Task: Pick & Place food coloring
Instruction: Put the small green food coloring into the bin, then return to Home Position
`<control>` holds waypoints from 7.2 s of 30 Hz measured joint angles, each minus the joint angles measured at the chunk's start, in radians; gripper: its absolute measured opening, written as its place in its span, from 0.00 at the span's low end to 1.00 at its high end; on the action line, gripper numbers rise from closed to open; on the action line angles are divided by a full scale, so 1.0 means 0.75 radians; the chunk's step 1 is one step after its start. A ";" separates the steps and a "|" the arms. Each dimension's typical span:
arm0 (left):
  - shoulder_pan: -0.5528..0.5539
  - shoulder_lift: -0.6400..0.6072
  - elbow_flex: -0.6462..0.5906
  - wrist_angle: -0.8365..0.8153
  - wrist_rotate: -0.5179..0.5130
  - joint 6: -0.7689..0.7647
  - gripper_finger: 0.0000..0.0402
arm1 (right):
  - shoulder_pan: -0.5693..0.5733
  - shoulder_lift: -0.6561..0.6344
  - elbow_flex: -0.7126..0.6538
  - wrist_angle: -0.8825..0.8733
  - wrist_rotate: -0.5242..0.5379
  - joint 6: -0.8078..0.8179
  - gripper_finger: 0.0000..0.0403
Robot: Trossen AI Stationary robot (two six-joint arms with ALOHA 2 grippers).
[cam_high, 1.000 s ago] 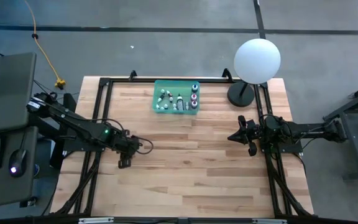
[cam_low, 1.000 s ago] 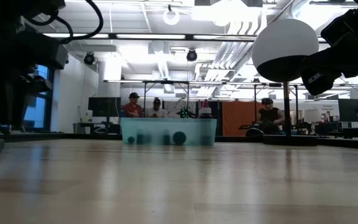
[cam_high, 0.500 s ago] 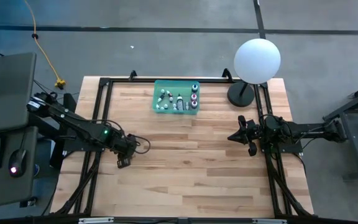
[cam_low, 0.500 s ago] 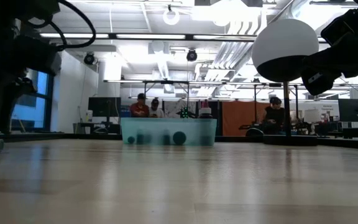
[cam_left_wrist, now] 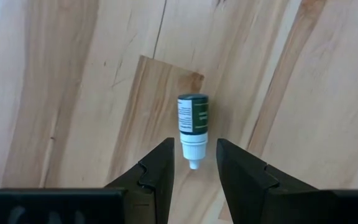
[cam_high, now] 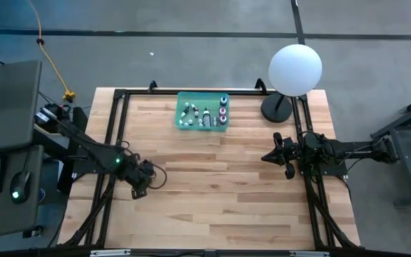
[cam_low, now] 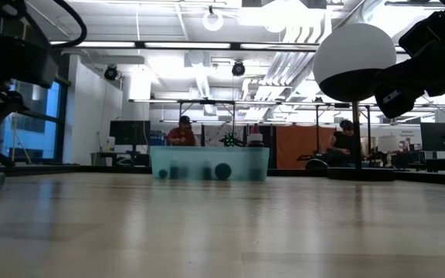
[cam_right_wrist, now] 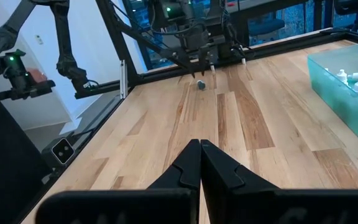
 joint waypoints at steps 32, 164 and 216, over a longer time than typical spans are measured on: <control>-0.013 0.106 -0.088 0.138 0.042 -0.113 0.29 | 0.000 0.000 0.000 -0.001 0.000 0.000 0.00; 2.058 1.647 2.040 -1.051 1.157 0.547 0.09 | 0.000 0.000 0.000 0.000 0.000 0.000 0.00; 2.081 1.649 2.100 -0.983 1.016 0.684 0.36 | 0.000 0.000 0.000 0.000 0.000 0.000 0.00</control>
